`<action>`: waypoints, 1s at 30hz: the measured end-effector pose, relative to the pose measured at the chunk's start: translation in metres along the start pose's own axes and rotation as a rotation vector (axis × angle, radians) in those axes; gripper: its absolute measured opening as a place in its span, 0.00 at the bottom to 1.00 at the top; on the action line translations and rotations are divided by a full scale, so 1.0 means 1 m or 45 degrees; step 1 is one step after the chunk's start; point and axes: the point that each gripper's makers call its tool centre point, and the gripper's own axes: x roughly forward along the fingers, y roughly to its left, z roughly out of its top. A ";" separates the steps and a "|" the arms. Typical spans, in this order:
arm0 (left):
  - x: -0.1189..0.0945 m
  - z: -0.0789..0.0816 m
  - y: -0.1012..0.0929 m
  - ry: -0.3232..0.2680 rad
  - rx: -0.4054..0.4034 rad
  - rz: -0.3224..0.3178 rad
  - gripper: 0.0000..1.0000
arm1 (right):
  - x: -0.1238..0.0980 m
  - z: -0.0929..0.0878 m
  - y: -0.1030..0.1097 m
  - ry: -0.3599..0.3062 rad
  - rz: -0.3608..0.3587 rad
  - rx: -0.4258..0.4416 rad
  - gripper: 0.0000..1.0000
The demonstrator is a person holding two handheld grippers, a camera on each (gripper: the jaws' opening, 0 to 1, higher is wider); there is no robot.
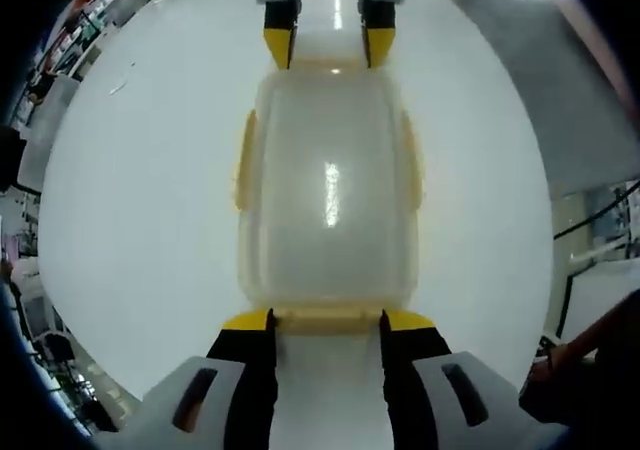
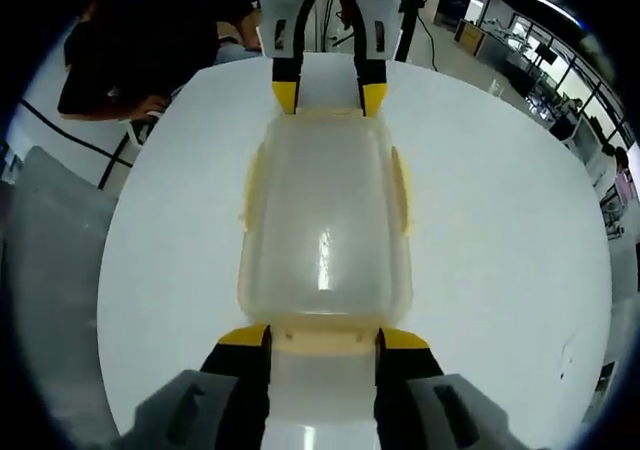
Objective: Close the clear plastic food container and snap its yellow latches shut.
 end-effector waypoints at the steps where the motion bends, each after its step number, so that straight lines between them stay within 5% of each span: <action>1: 0.000 -0.001 0.000 -0.005 0.004 -0.001 0.38 | 0.000 0.000 0.000 0.015 0.000 0.001 0.39; 4: -0.001 -0.003 0.000 -0.064 -0.029 0.001 0.37 | 0.000 -0.001 0.001 0.024 -0.005 0.017 0.38; 11: -0.003 -0.001 -0.001 -0.072 -0.018 -0.017 0.37 | -0.001 -0.002 0.002 -0.019 -0.012 0.026 0.37; 13: -0.005 0.007 -0.005 -0.154 -0.062 -0.056 0.37 | -0.002 -0.005 0.001 -0.012 -0.009 0.021 0.37; 30: -0.037 0.014 -0.012 -0.136 -0.040 -0.003 0.37 | -0.034 0.001 0.010 -0.060 -0.006 -0.020 0.37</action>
